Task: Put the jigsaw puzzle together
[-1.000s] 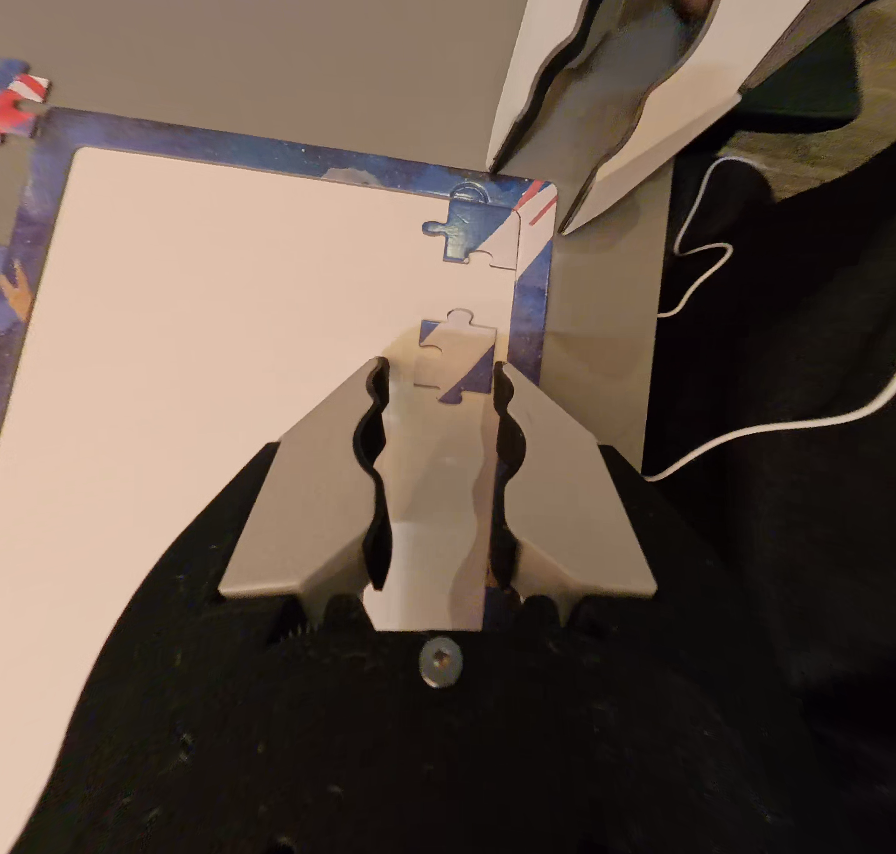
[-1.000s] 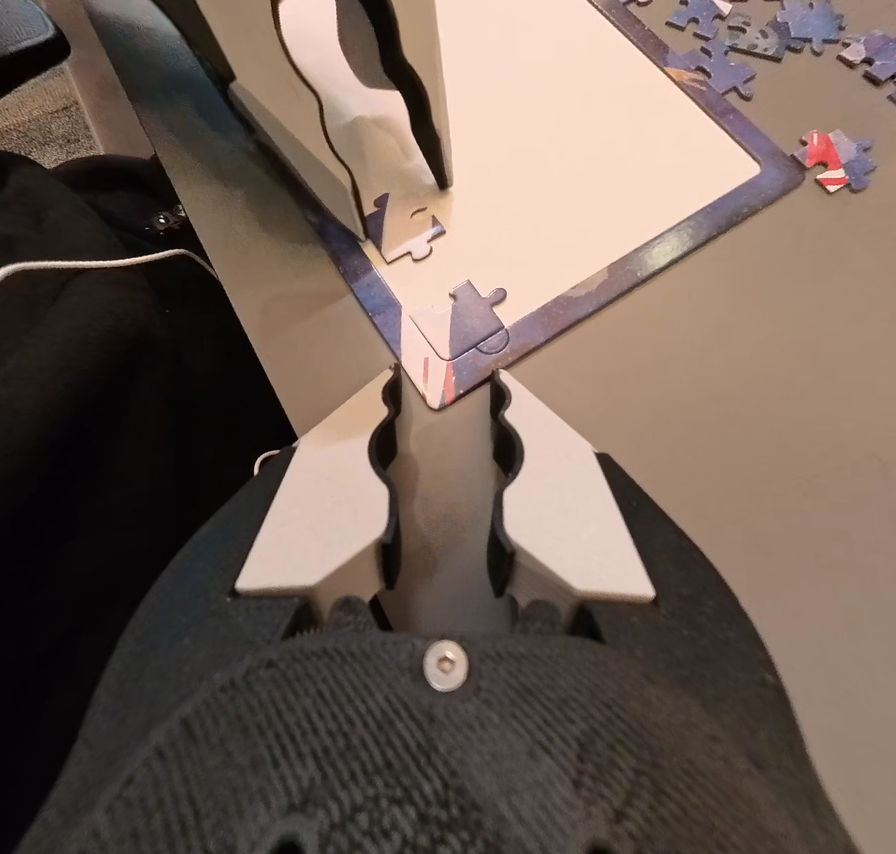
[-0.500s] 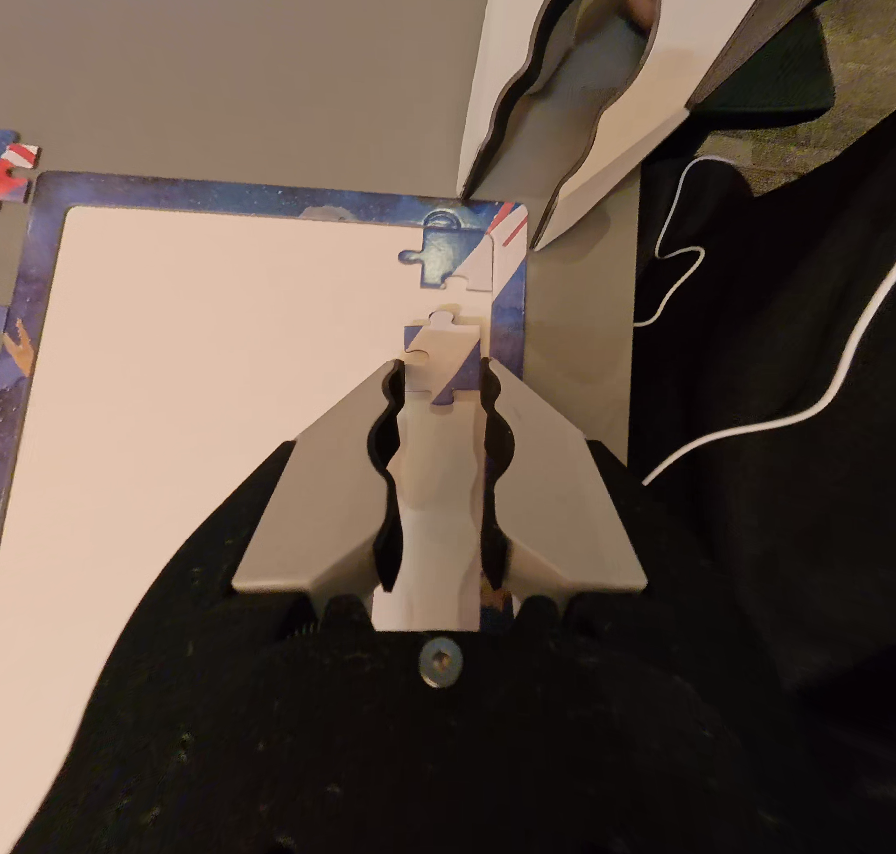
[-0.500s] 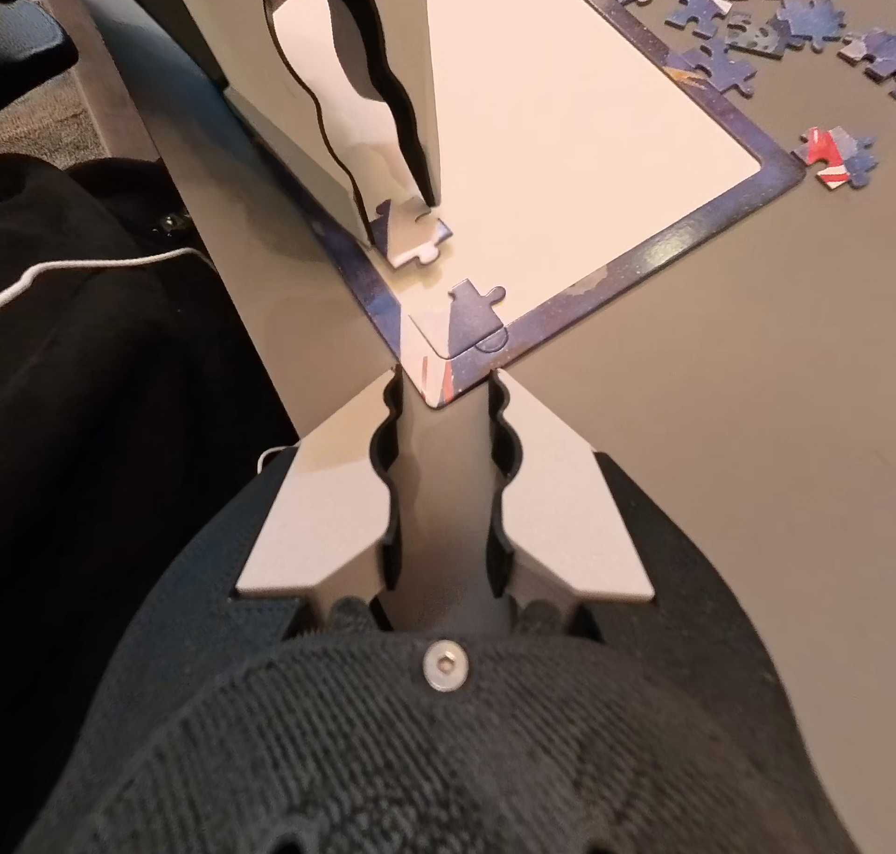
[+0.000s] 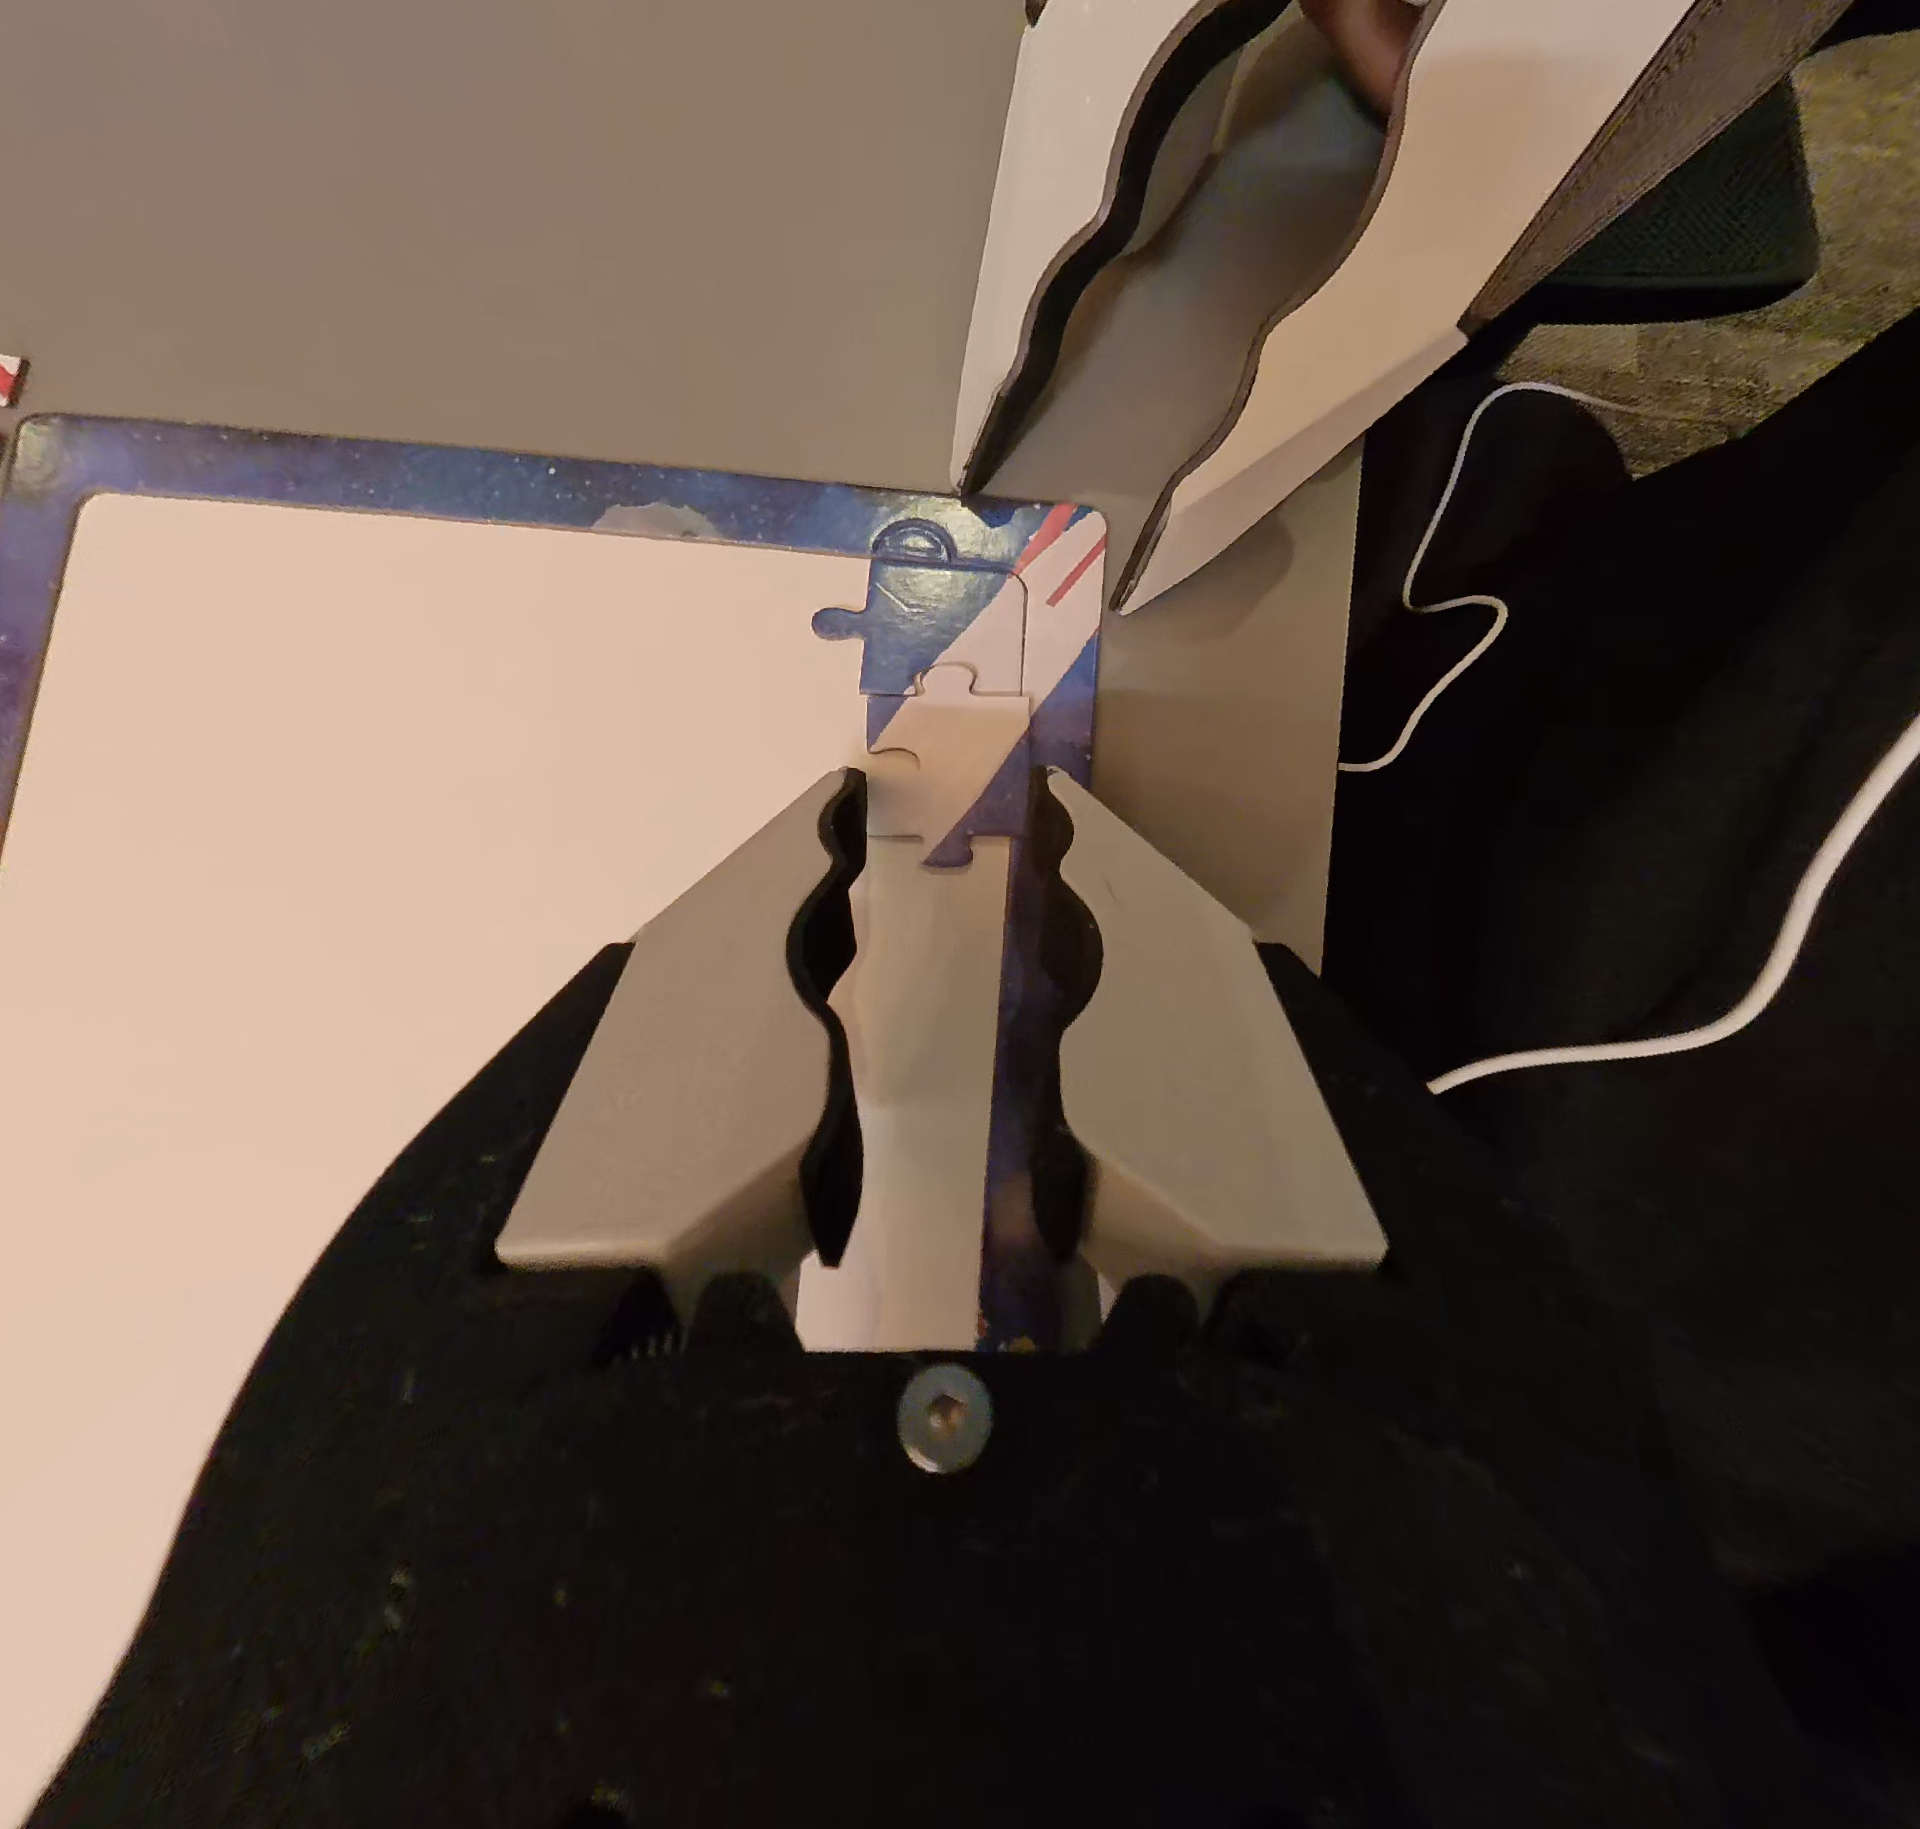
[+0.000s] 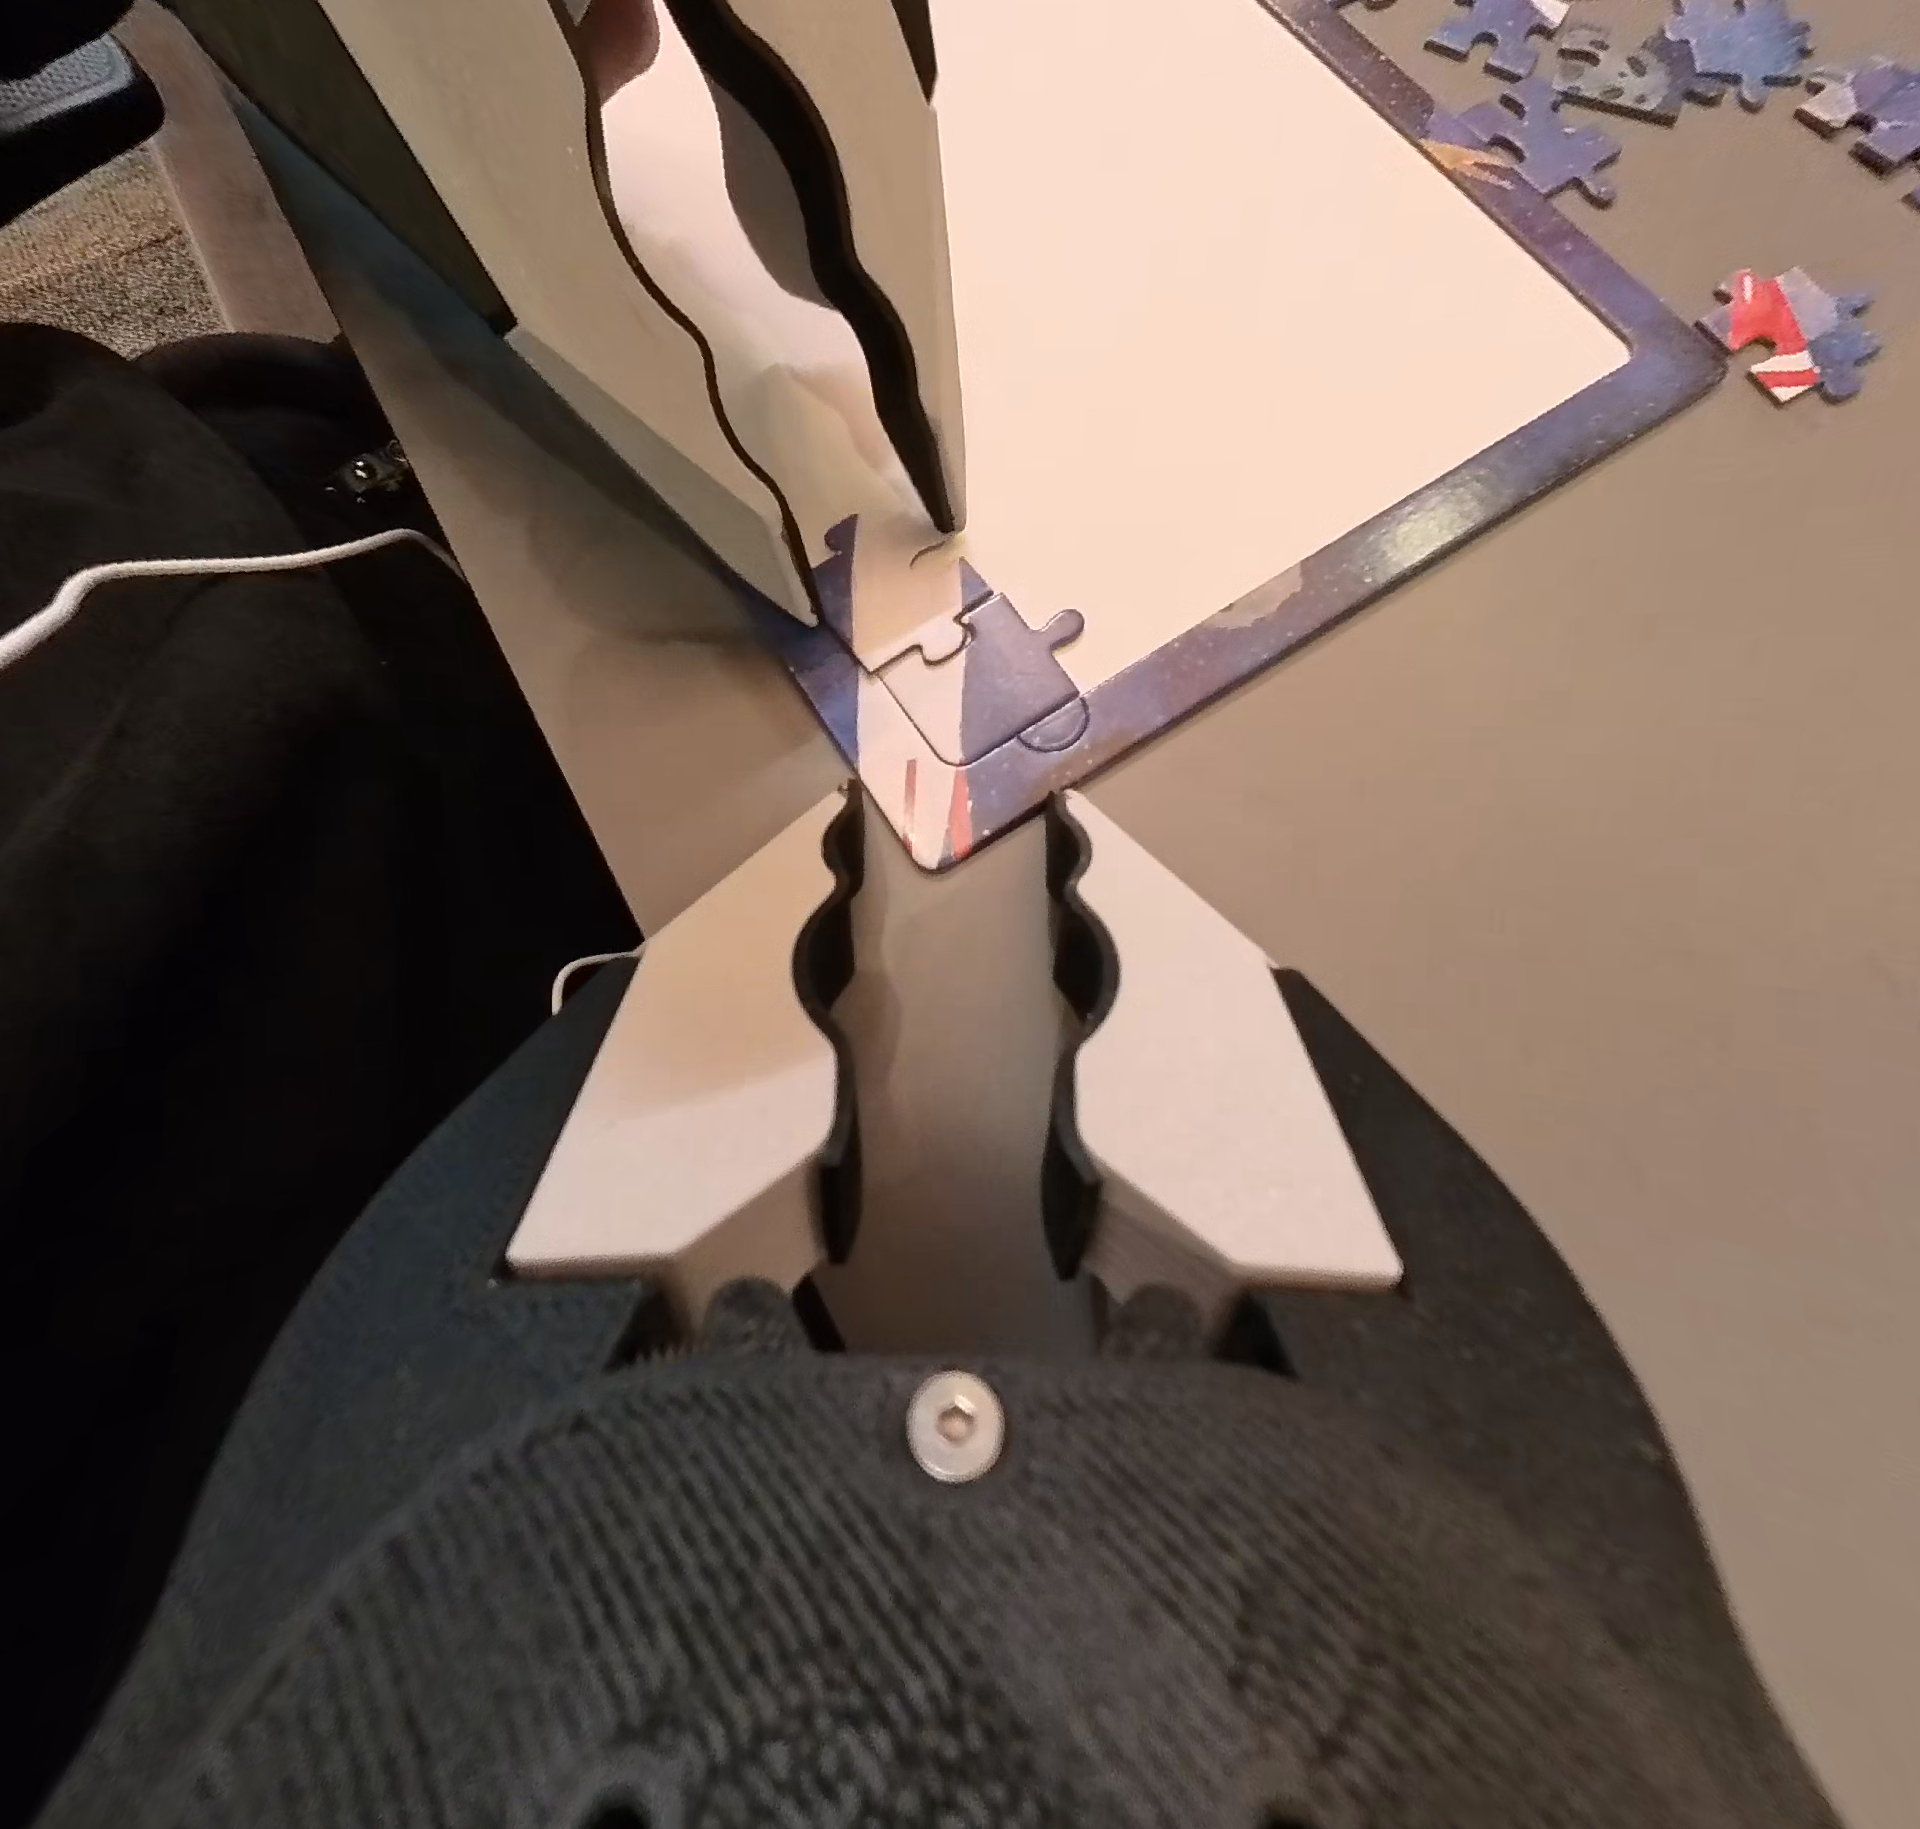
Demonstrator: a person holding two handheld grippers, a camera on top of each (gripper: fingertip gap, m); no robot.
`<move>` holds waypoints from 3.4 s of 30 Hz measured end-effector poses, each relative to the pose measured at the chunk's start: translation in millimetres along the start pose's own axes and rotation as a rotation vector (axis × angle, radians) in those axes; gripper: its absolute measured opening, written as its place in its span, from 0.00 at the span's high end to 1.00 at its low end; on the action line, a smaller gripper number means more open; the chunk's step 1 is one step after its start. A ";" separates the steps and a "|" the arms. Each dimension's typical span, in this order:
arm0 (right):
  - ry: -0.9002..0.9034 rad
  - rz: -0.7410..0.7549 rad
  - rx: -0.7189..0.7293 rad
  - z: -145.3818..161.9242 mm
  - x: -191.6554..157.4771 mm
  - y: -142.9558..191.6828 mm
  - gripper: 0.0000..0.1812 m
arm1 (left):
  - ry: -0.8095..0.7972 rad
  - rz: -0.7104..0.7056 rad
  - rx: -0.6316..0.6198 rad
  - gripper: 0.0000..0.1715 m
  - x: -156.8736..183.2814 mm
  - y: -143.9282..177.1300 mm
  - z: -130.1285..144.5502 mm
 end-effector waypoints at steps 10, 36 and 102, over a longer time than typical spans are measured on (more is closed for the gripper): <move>0.002 0.002 -0.005 -0.1 -0.3 0.1 0.81 | -0.027 0.005 -0.010 0.81 0.5 0.3 -0.8; 0.003 -0.005 -0.023 -7.0 0.6 5.5 0.82 | -0.035 -0.019 -0.001 0.81 -1.4 0.8 -1.5; 0.296 -0.318 0.053 -15.0 4.5 -18.3 0.72 | 0.006 -0.004 0.030 0.72 11.0 -3.3 3.2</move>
Point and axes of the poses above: each gripper's, where its closed fingertips meet, y back along the fingers, z out of its underside, x = y × z across the jaws, the point moved 5 cm from there along y, back along the fingers, and after that the axes turned 9 degrees about z, right-handed, at the moved point
